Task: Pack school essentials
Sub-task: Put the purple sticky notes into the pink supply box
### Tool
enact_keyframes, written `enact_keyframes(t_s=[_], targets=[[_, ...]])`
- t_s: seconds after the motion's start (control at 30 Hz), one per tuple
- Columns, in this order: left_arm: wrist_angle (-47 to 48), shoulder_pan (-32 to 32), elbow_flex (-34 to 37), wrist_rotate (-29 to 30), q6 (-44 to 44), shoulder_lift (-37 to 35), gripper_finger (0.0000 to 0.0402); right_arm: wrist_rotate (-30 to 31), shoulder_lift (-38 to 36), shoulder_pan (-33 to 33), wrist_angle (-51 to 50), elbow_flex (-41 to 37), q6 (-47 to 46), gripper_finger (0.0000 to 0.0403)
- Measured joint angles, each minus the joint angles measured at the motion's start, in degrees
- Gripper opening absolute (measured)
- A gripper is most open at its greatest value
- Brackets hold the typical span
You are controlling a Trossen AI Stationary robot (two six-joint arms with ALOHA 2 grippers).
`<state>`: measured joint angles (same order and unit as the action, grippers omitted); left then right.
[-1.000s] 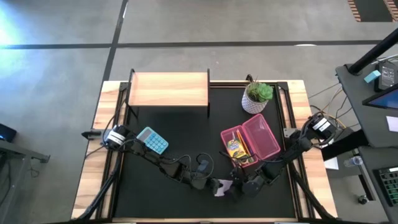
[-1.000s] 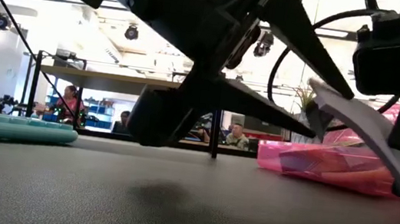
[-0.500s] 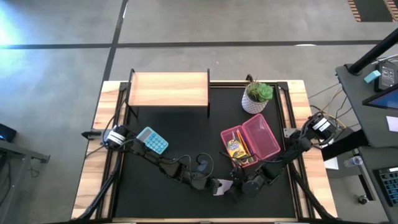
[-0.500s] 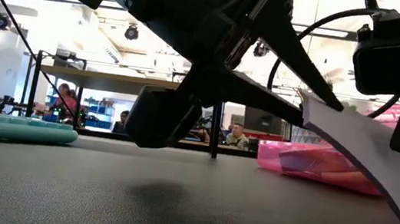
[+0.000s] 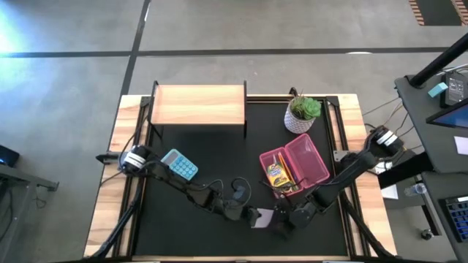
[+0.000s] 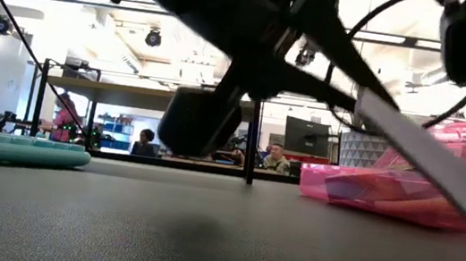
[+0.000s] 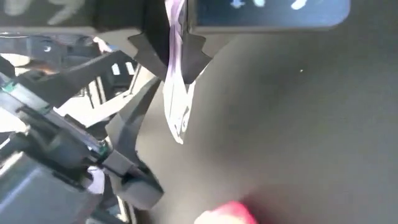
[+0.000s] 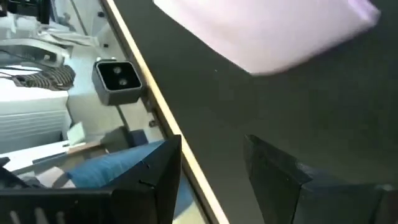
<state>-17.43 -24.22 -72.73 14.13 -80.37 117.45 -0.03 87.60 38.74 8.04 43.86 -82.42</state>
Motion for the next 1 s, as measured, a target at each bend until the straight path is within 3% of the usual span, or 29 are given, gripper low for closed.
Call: enact_keyframes(t_s=[0.2,0.37,0.5,0.73,1.0], targets=[[-0.13,3.32,-0.09,1.61,4.88,-3.56,0.0002,0.74,-11.76,-0.02,-12.57,0.0,1.08,0.0163],[-0.19,7.88,-0.39,2.79,8.09,-5.49,0.0002,9.96,-21.6,0.11,-22.1,0.0,2.2,0.016],[-0.63,11.47,-0.39,4.32,8.78,-5.75,0.0002,13.95,-26.6,-0.4,-27.65,0.0,3.98,0.0161],[-2.96,15.71,-0.42,5.83,8.76,-5.86,0.0002,17.99,-31.37,-3.76,-40.34,0.0,6.01,0.016],[-3.34,18.13,-1.38,7.34,7.19,-3.82,0.0002,18.11,-31.58,-13.02,-51.26,-0.02,8.91,0.0158]])
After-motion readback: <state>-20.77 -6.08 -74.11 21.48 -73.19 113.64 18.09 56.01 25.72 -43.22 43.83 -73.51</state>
